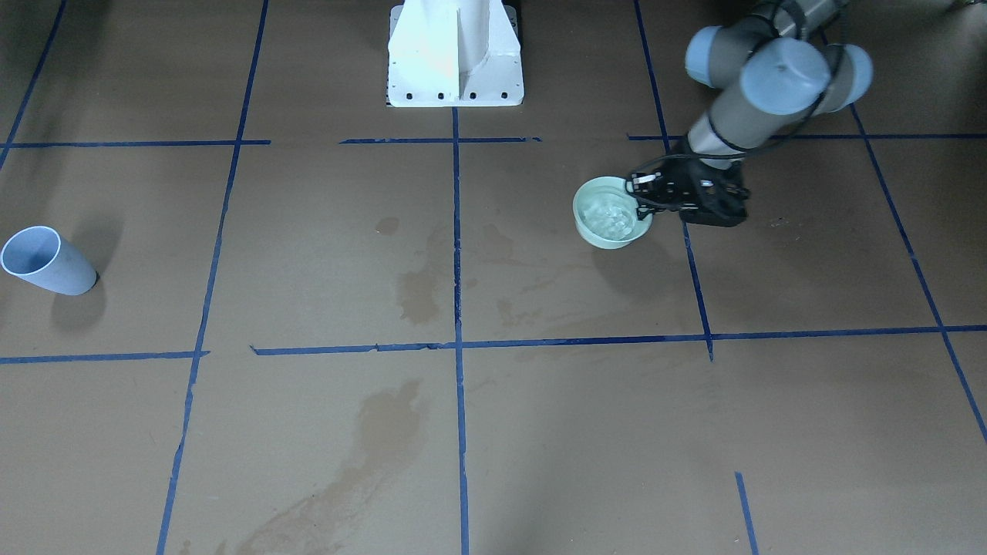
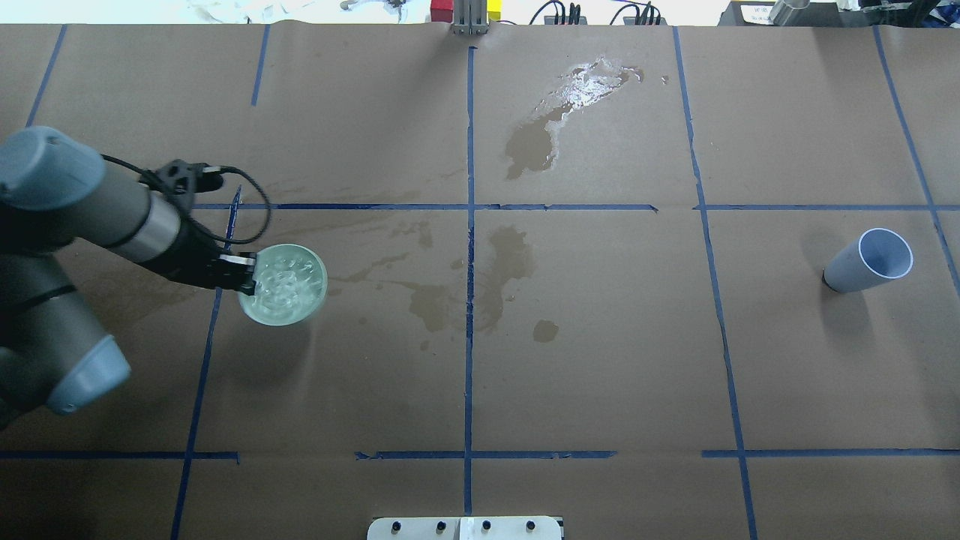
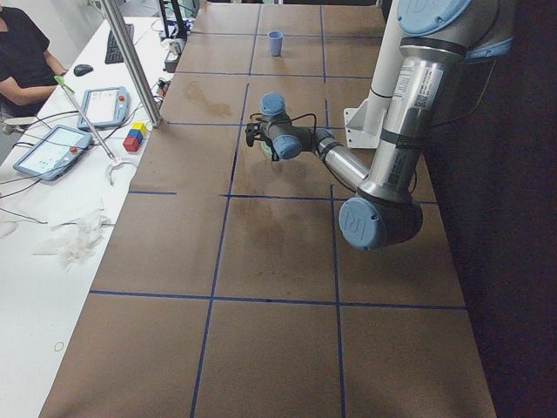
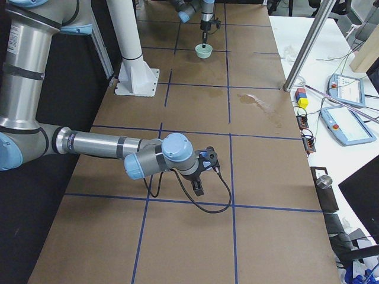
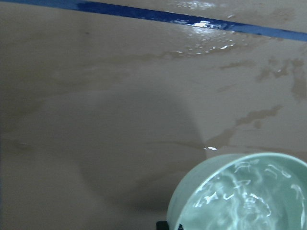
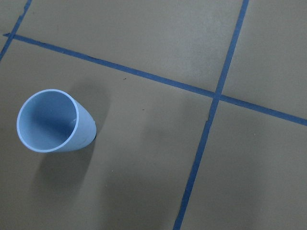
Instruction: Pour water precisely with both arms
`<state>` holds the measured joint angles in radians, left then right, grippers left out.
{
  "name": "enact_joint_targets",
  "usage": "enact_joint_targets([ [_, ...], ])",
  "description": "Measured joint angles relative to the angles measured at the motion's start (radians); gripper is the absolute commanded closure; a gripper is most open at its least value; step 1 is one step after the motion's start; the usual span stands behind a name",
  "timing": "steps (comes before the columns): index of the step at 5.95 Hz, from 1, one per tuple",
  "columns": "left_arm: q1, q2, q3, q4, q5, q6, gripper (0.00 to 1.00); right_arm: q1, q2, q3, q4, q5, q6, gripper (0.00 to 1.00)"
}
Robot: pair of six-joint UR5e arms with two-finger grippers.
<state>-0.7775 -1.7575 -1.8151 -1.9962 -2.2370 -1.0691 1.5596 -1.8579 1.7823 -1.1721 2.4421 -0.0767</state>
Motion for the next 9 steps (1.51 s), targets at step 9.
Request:
enact_joint_targets([
  [9, -0.295, 0.196, 0.261, -0.027, -0.193, 0.553, 1.00, -0.003, -0.033, 0.031, -0.078, 0.003, -0.063, 0.00],
])
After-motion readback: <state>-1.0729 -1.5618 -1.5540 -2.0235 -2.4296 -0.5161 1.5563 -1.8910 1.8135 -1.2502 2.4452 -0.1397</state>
